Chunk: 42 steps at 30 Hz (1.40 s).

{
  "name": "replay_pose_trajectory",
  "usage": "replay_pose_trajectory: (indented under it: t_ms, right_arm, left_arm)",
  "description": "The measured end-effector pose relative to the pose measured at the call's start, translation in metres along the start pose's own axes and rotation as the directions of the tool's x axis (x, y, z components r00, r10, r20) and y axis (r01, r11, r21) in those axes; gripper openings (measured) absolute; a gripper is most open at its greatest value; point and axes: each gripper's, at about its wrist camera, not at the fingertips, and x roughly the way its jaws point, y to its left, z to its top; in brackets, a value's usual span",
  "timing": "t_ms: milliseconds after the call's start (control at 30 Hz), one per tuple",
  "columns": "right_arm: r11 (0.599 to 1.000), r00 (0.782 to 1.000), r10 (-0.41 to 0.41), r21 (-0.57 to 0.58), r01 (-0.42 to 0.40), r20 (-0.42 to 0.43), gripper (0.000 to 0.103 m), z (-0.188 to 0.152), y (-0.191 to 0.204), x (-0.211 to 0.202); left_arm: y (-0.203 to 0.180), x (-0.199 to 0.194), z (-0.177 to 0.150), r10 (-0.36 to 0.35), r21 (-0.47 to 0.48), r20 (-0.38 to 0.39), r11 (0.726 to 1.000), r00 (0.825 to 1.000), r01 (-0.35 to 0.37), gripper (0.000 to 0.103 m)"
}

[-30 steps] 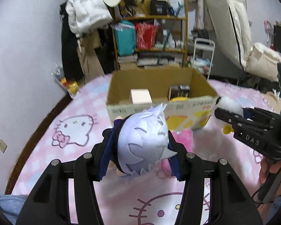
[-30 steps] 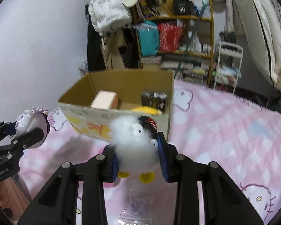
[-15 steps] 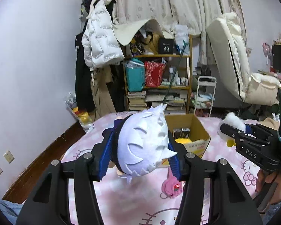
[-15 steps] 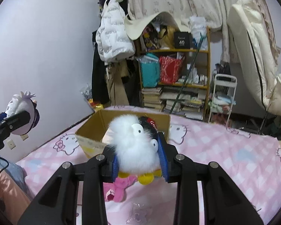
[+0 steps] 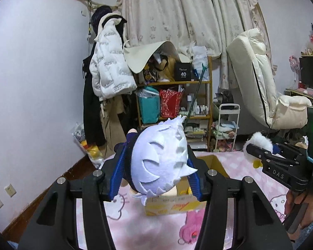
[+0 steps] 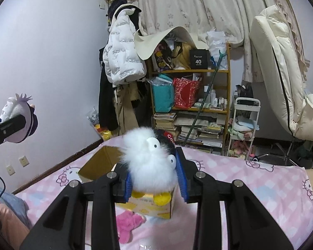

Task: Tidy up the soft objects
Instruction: 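Lift both held plushes and carry them over the cardboard box, then lower doll and penguin into the box and open both tools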

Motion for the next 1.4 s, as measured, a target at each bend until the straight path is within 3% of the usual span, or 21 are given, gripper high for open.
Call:
replay_pose_trajectory:
  t_ms: [367,667,1200,1400]
  right_arm:
    - [1.0,1.0,-0.006,-0.003,0.007,0.03,0.037,0.017,-0.008,0.025]
    - [1.0,1.0,0.003,0.004,-0.003,0.025,0.037,0.016,-0.009,0.047]
    - [0.998,0.996,0.061,-0.021,-0.063,-0.065,0.037,-0.018,0.007,0.107]
    - [0.996,0.99,0.083,-0.011,-0.085,-0.111,0.038,-0.037,0.012,0.119]
  left_arm:
    - [-0.009,0.054,0.022,-0.017,0.005,0.015,1.0,1.0,0.017,0.053]
    - [-0.013,0.096,0.011,-0.025,-0.004,0.014,1.0,1.0,0.025,0.053]
    - [-0.007,0.152,-0.028,-0.048,-0.053,-0.126,0.998,0.991,0.041,0.053]
    - [0.001,0.17,-0.044,-0.113,-0.127,-0.205,0.988,0.972,0.088,0.053]
